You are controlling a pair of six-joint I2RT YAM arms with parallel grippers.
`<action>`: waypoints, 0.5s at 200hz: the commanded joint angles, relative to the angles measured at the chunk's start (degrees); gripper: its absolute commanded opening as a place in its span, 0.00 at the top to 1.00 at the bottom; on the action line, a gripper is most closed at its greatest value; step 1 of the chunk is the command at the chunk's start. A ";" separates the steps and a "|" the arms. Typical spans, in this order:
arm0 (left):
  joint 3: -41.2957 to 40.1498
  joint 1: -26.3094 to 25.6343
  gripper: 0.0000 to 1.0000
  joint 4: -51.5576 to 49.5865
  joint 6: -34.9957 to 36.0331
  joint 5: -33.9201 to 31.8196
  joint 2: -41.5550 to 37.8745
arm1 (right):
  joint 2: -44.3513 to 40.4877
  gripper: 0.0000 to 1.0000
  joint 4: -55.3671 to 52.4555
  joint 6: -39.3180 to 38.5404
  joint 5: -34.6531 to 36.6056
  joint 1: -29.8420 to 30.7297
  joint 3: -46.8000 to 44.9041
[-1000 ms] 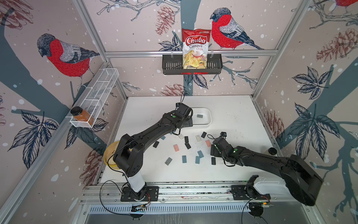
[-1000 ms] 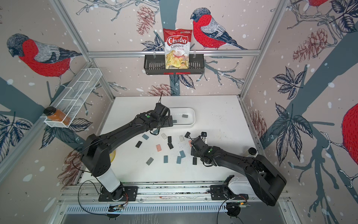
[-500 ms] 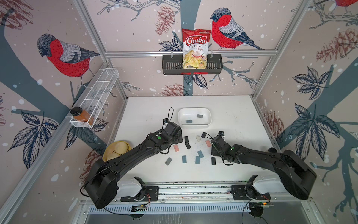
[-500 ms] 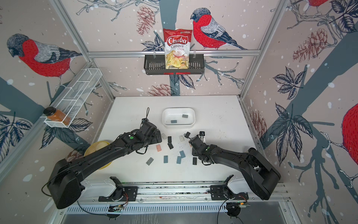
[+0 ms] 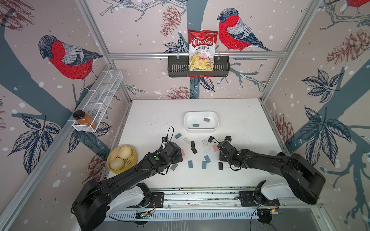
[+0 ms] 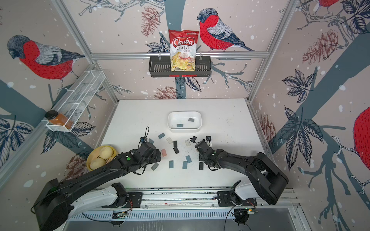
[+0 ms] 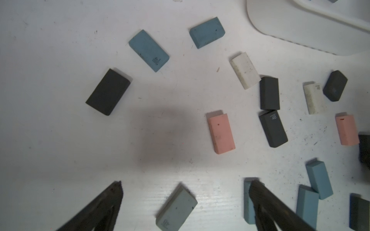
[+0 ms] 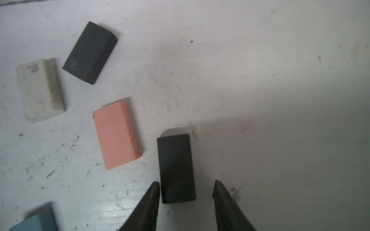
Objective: Put the eraser in the storage box
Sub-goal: Pick up the eraser from the center of the board.
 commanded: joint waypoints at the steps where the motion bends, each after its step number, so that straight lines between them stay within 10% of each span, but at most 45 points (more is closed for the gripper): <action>1: -2.02 -0.89 0.01 1.80 -1.38 -0.13 -1.52 | 0.83 0.55 1.14 -0.26 -0.19 0.01 0.29; 100: -4.99 -3.06 0.01 0.68 -3.54 -3.46 0.59 | 3.43 0.69 1.71 -1.31 -0.69 -0.60 1.34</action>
